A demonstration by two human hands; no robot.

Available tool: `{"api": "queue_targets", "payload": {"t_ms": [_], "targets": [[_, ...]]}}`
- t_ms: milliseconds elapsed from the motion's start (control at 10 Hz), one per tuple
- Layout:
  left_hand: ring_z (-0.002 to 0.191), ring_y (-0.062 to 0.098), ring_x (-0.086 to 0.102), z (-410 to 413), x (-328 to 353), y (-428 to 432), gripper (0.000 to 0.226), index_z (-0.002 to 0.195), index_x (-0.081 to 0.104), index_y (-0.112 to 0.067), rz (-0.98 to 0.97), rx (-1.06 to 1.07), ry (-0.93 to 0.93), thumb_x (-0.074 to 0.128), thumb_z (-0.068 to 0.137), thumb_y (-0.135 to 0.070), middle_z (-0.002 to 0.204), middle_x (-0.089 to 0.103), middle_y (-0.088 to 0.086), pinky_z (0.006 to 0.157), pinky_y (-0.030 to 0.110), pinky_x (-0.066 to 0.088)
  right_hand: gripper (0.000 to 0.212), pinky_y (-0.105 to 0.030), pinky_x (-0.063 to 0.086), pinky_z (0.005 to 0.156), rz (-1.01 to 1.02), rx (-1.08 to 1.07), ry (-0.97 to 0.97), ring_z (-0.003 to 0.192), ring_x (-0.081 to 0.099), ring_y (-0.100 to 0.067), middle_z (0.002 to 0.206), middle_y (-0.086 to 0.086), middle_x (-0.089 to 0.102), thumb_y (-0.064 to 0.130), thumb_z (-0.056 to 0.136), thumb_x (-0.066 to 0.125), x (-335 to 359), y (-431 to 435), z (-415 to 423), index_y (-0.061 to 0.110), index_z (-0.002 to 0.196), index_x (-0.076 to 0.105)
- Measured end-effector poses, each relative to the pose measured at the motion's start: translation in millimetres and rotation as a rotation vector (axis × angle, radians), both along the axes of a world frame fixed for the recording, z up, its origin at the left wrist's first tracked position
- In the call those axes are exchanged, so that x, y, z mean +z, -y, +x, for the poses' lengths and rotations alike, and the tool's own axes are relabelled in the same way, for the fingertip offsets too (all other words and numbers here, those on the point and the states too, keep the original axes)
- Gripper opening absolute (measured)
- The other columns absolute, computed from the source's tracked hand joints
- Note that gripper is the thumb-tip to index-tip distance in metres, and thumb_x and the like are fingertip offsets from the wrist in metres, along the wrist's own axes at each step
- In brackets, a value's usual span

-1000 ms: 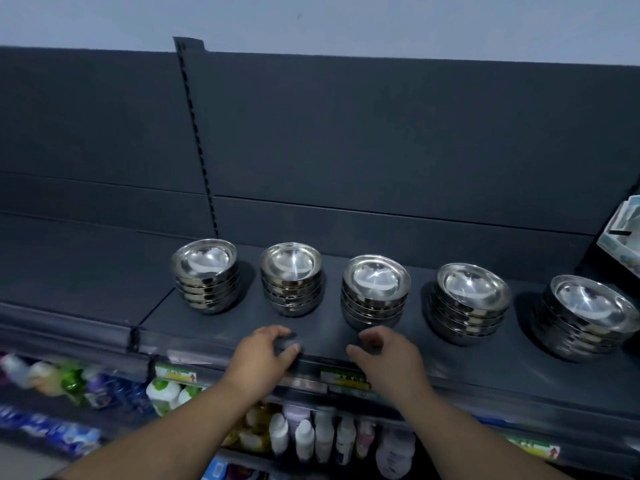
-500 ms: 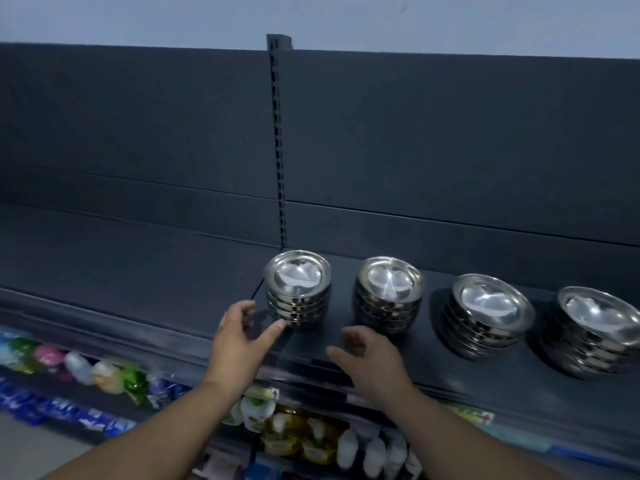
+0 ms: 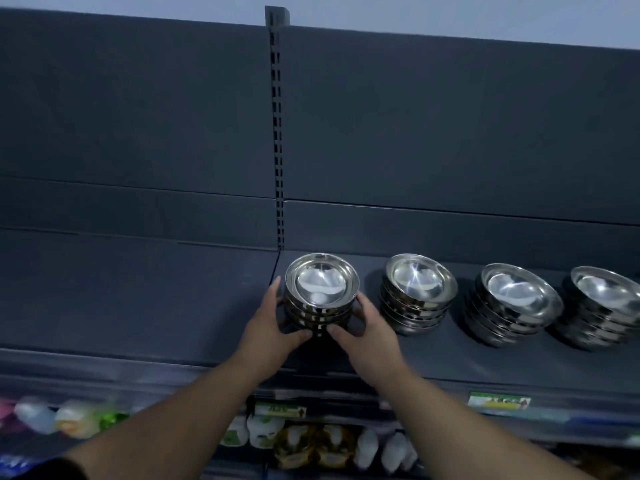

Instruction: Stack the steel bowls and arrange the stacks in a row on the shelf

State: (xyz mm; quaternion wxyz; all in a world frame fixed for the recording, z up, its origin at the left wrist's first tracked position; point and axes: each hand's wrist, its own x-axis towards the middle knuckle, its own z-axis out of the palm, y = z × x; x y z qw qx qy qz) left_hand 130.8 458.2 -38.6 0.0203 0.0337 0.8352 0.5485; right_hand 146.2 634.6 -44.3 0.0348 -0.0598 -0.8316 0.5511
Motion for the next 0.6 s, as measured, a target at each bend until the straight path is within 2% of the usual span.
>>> {"api": "queue_targets", "payload": {"t_ms": [100,200,300,400,500,600], "targets": [[0.095,-0.021,0.047,-8.9,0.3,4.4,0.095,0.147,0.024,-0.035,0.018,-0.023,-0.016,0.079,0.075,-0.004,0.112,0.047,-0.031,0.073,-0.003,0.040,0.074,-0.013,0.035,0.092,0.022,-0.017,0.001,0.115,0.050,0.000,0.102,0.032,0.051,0.021,0.083,0.075,-1.3,7.1,-3.8,0.033,0.145,0.037],[0.097,-0.020,0.048,-16.4,-2.0,6.0,0.093,0.144,0.027,-0.037,0.023,-0.028,-0.025,0.078,0.075,-0.001,0.107,0.046,-0.035,0.069,-0.007,0.037,0.077,-0.017,0.040,0.098,0.003,-0.031,0.008,0.119,0.054,-0.003,0.106,0.027,0.056,0.020,0.082,0.076,-5.3,11.8,-8.6,0.032,0.146,0.035],[0.106,-0.009,0.053,-19.5,-6.8,6.6,0.095,0.146,0.025,-0.037,0.015,-0.033,-0.034,0.079,0.075,-0.004,0.114,0.050,-0.027,0.079,-0.001,0.037,0.080,-0.029,0.044,0.107,-0.036,-0.034,0.024,0.117,0.058,-0.004,0.101,0.033,0.056,0.018,0.081,0.076,-9.7,11.3,-11.2,0.033,0.147,0.034],[0.118,0.001,0.048,-19.6,-7.8,6.5,0.096,0.148,0.021,-0.037,-0.007,-0.050,-0.024,0.079,0.076,-0.009,0.125,0.049,-0.019,0.094,0.017,0.038,0.085,-0.035,0.045,0.107,-0.030,0.003,0.053,0.119,0.058,-0.006,0.101,0.035,0.054,0.020,0.080,0.077,-6.5,8.9,-7.9,0.036,0.149,0.029],[0.124,0.005,0.045,-18.6,-8.6,7.4,0.098,0.153,0.016,-0.027,-0.052,-0.015,0.032,0.079,0.078,-0.018,0.135,0.044,-0.013,0.100,0.022,0.036,0.080,-0.023,0.041,0.104,0.050,0.013,0.056,0.121,0.054,-0.006,0.112,0.028,0.052,0.022,0.082,0.075,-0.6,4.1,-2.4,0.030,0.148,0.031],[0.136,0.020,0.041,-11.7,-14.2,10.2,0.101,0.153,0.015,-0.017,-0.134,0.053,0.084,0.080,0.076,-0.031,0.152,0.036,0.002,0.111,0.036,0.036,0.069,-0.025,0.041,0.102,0.247,0.031,0.103,0.125,0.051,-0.017,0.136,0.003,0.054,0.032,0.084,0.072,13.6,1.2,11.9,0.023,0.144,0.040]]}}
